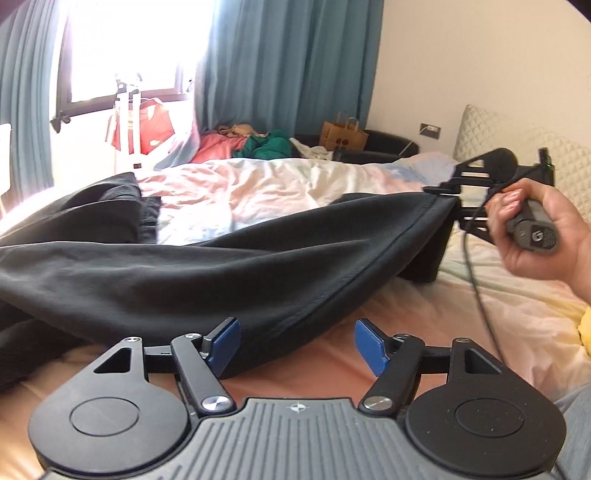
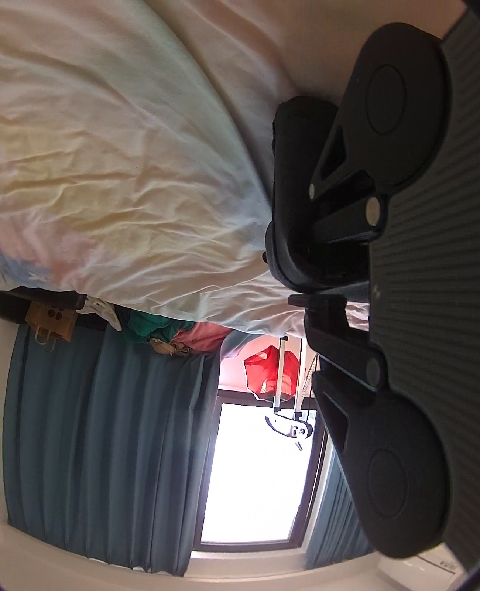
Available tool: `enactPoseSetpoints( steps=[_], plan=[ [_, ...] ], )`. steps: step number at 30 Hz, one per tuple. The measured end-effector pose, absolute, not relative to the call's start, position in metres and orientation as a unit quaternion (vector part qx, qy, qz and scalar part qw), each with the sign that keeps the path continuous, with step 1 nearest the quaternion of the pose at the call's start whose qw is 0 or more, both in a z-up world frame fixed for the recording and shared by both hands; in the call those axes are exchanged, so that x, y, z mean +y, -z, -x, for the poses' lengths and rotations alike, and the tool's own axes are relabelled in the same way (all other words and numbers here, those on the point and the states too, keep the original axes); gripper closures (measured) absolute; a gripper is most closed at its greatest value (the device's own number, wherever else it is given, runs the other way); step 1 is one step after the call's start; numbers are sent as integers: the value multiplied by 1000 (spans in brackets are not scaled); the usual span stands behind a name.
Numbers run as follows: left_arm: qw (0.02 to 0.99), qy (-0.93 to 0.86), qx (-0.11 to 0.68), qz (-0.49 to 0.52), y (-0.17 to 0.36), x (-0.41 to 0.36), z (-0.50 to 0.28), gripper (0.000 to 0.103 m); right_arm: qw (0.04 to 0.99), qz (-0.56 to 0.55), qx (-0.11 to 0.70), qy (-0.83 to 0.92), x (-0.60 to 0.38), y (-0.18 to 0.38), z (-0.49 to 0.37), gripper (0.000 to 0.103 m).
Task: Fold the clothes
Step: 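Release the legs with the left gripper and grasp the folded pants edge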
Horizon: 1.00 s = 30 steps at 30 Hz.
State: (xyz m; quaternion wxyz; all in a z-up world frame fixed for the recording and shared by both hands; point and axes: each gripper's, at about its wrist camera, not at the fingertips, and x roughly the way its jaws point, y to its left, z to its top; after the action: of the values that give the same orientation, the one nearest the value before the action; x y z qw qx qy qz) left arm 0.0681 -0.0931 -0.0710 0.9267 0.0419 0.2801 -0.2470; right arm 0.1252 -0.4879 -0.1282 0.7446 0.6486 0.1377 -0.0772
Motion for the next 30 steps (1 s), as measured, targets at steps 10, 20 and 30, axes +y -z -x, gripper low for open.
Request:
enactPoseSetpoints(
  steps=[10, 20, 30],
  plan=[
    [944, 142, 294, -43, 28, 16, -89, 29, 644, -751, 142, 35, -529, 168, -112, 91],
    [948, 33, 298, 102, 36, 115, -108, 27, 630, -762, 144, 50, -544, 189, -121, 44],
    [883, 2, 366, 292, 65, 185, -124, 26, 606, -772, 170, 93, -547, 212, -137, 44]
  ],
)
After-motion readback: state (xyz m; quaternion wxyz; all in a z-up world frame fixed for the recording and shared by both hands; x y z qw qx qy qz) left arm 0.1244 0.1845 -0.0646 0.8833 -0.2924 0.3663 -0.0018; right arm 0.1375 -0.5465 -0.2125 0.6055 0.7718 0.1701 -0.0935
